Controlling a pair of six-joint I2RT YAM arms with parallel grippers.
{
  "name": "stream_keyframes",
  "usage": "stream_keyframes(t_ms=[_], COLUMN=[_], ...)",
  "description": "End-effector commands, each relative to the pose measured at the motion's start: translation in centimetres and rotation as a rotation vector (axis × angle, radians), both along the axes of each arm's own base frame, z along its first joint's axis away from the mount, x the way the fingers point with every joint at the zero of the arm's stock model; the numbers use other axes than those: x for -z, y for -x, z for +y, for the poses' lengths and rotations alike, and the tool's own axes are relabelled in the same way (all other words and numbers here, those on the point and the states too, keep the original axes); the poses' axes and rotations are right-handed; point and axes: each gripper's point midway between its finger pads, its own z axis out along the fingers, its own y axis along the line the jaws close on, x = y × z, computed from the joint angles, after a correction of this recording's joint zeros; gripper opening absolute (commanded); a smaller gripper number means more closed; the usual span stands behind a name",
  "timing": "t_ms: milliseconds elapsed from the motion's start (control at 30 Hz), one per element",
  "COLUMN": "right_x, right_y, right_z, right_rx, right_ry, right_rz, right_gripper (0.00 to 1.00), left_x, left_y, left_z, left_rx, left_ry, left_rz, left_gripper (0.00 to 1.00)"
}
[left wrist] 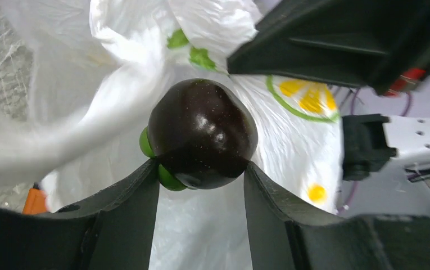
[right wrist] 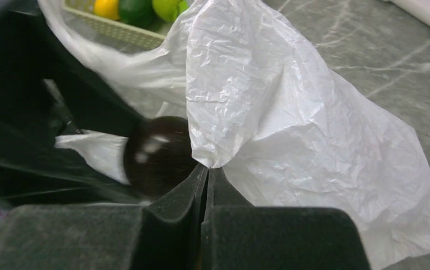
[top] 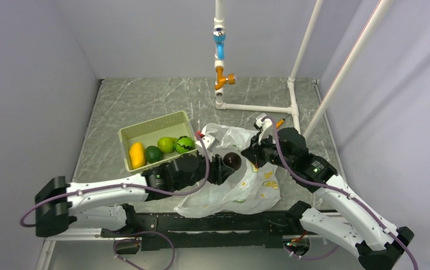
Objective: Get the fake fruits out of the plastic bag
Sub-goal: Take out the fake fruit from the plastic bag, then place the fake fruit in the bin.
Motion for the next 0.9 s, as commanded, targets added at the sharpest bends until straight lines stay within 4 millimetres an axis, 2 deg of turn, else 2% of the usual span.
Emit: stream_keyframes(t_ms=[0, 167, 267, 400, 633, 700, 867], right_x=[-0.4, 0.3, 0.7, 1.6, 1.5, 1.0, 0.0], right_y=[-1.7, -2.7, -3.7, -4.5, -4.6, -4.6, -4.6], right_z=[-2.3, -3.7, -5.4, -7.3, -7.2, -7.0, -6.9], right_rx=[0.192, 0.310, 0.449, 0.579, 0.568, 0.552, 0.538], right_ry=[-0.002, 0.016, 0.051, 0.097, 0.113, 0.101, 0.090], right_rz=[-0.027, -0.016, 0.008, 0.024, 0.017, 0.003, -0.021], right_gripper=[0.00, 0.00, 0.00, 0.00, 0.00, 0.00, 0.00], left_x=[-0.5, -1.6, -2.9, -2.6, 0.2, 0.0, 0.1], left_y=[2.4, 3.1, 3.1, 2.3, -0.5, -1.6, -5.0], left_z=[2.3, 5.3, 7.2, 10.4, 17.0, 18.4, 21.7], left_rx=[0.075, 0.049, 0.018, -0.073, -0.341, -0.391, -0.489], left_ry=[-0.027, -0.028, -0.045, -0.157, -0.331, -0.339, -0.407], left_rz=[0.036, 0.045, 0.016, 0.004, 0.062, 0.054, 0.064], left_gripper=[0.26, 0.26, 0.28, 0.29, 0.31, 0.34, 0.34])
